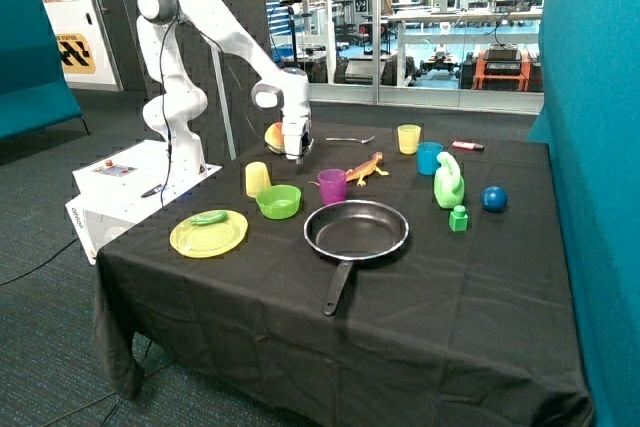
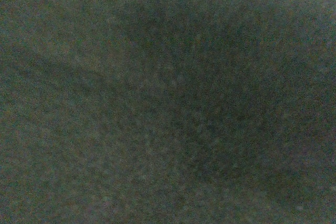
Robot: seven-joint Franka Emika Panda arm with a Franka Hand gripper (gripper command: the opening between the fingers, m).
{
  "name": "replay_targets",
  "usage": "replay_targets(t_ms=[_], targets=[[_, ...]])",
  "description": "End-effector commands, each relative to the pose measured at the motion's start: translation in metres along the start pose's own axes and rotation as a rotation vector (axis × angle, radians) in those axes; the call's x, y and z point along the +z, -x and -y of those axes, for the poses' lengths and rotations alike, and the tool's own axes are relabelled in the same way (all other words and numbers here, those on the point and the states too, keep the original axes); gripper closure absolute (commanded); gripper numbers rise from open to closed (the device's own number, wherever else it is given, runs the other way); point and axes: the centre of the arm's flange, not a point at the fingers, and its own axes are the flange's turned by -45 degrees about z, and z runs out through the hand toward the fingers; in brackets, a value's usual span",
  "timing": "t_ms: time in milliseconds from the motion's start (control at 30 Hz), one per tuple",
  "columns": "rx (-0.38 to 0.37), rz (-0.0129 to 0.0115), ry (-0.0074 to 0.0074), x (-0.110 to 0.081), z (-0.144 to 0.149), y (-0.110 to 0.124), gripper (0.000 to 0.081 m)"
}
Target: Roll the dices in the bowl
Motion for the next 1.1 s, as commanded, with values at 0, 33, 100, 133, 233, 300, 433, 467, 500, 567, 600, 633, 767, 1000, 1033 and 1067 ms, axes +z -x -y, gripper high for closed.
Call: replay_targets(t_ms=[0, 33, 100, 133, 233, 300, 433, 467, 500, 567, 600, 633, 767, 1000, 1033, 1067], targets=[[-0.029, 0.0076, -0.0061, -0.040, -0.003, -0.018, 0.0808], [-0.029, 0.0076, -0.0061, -0.044, -0.003, -0.020, 0.0808], [-0.039, 0.0076, -0.0061, -0.058, -0.004, -0.027, 0.0808], [-0.042, 0.0076, -0.0061, -0.064, -0.005, -0.029, 0.0808], [-0.050, 0.0076, -0.0061, -0.081, -0.006, -0.037, 0.0808], [-0.054, 0.0076, -0.0062, -0.091, -0.008, -0.041, 0.0808], [-0.046, 0.0076, -0.0061, -0.108, -0.013, -0.047, 0.0808], [-0.040, 0.0076, -0.0061, -0.112, -0.015, -0.048, 0.0808], [-0.037, 0.0076, -0.0061, -0.116, -0.017, -0.049, 0.0808], [-0.029, 0.0076, -0.0061, -0.123, -0.022, -0.051, 0.0808], [-0.029, 0.0076, -0.0061, -0.127, -0.025, -0.052, 0.0808], [-0.024, 0.0076, -0.0060, -0.131, -0.028, -0.053, 0.0808], [-0.005, 0.0077, -0.0060, -0.143, -0.042, -0.055, 0.0808], [0.037, 0.0078, -0.0058, -0.155, -0.069, -0.056, 0.0808], [0.039, 0.0078, -0.0058, -0.156, -0.071, -0.056, 0.0808], [0.047, 0.0079, -0.0058, -0.157, -0.074, -0.056, 0.0808]])
